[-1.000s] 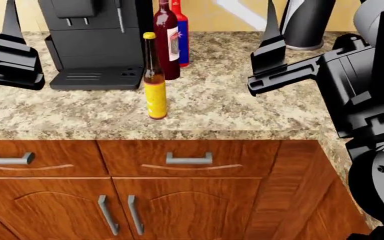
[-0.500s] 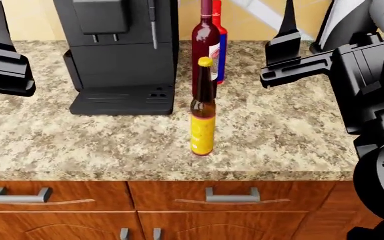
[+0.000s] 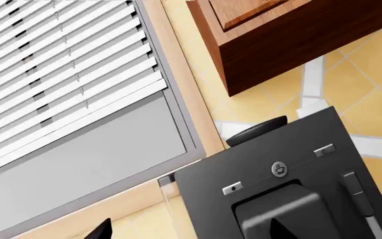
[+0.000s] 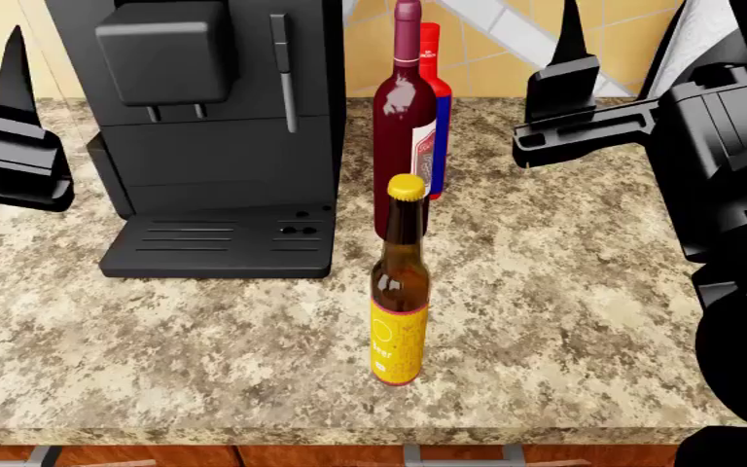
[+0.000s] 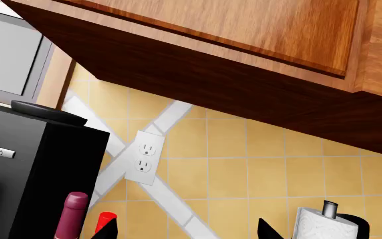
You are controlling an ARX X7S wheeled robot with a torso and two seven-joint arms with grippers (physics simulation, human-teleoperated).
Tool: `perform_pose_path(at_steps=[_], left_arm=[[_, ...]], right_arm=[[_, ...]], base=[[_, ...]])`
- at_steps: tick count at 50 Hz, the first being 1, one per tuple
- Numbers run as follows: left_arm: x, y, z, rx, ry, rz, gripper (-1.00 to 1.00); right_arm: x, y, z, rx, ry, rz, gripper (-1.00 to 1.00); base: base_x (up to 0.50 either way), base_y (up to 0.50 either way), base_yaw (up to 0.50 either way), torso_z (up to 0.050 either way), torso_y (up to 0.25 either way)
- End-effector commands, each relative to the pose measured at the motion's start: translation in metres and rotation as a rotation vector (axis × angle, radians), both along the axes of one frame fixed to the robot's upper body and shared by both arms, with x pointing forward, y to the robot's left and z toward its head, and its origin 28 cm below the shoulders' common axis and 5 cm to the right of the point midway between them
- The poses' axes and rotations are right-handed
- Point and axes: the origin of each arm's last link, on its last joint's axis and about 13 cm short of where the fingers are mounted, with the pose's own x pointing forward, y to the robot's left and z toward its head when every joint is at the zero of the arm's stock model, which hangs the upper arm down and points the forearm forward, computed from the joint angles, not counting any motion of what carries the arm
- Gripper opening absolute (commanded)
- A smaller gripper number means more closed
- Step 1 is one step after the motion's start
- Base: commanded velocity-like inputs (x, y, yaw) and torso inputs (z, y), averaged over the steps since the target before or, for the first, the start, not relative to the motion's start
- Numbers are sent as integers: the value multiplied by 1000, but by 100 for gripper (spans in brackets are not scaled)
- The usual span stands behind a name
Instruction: Move the drinks to the dining counter.
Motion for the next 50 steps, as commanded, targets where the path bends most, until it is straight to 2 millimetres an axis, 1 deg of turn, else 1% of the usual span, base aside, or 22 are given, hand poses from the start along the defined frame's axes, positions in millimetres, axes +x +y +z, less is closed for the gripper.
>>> perform_pose_path(at_steps=[1, 2, 4, 5, 6, 8, 11, 13, 14, 17, 20, 21, 29, 33, 38, 46, 50], left_arm=[[-11, -8, -4, 29, 173, -264, 100], [-11, -9, -8, 21, 263, -338, 100], [-15, -15, -11, 23, 369, -470, 100], [-16, -16, -11, 19, 380, -471, 100], [-15, -20, -15, 30, 431, -522, 100], [-17, -24, -18, 80, 450, -570, 100], [-18, -29, -22, 107, 483, -646, 100], [-20, -34, -29, 151, 565, -734, 100], [-20, -36, -30, 173, 560, -714, 100], [-19, -40, -29, 167, 615, -796, 100], [-17, -41, -29, 156, 630, -814, 100], [-17, -42, -31, 124, 672, -841, 100], [-20, -44, -34, 174, 690, -860, 100], [-23, -43, -34, 175, 681, -874, 100], [-22, -43, -36, 171, 669, -869, 100], [-8, -48, -46, 135, 668, -895, 100], [-6, -50, -46, 141, 665, -895, 100]], right_arm=[[1, -3, 4, 127, 70, 57, 100], [0, -4, 5, 157, 78, 76, 100], [1, -3, 5, 154, 104, 45, 100], [1, -3, 5, 156, 116, 50, 100], [0, -2, 6, 158, 127, 93, 100], [-1, -1, 5, 143, 128, 81, 100], [1, -1, 2, 150, 173, 85, 100], [1, 0, 2, 153, 179, 106, 100], [1, 0, 0, 157, 193, 104, 100], [1, 1, 0, 136, 210, 111, 100], [2, -1, -2, 153, 210, 98, 100], [1, -1, -3, 146, 213, 91, 100], [0, -2, -1, 153, 209, 89, 100], [0, -1, -2, 148, 219, 92, 100], [1, 1, -2, 145, 221, 96, 100], [1, -1, -6, 145, 225, 80, 100], [2, -1, -7, 144, 230, 81, 100]], base=[[0, 0, 0, 0, 0], [0, 0, 0, 0, 0], [0, 0, 0, 0, 0], [0, 0, 0, 0, 0], [0, 0, 0, 0, 0], [0, 0, 0, 0, 0], [0, 0, 0, 0, 0], [0, 0, 0, 0, 0], [0, 0, 0, 0, 0], [0, 0, 0, 0, 0], [0, 0, 0, 0, 0], [0, 0, 0, 0, 0], [0, 0, 0, 0, 0], [0, 0, 0, 0, 0], [0, 0, 0, 0, 0], [0, 0, 0, 0, 0], [0, 0, 0, 0, 0]])
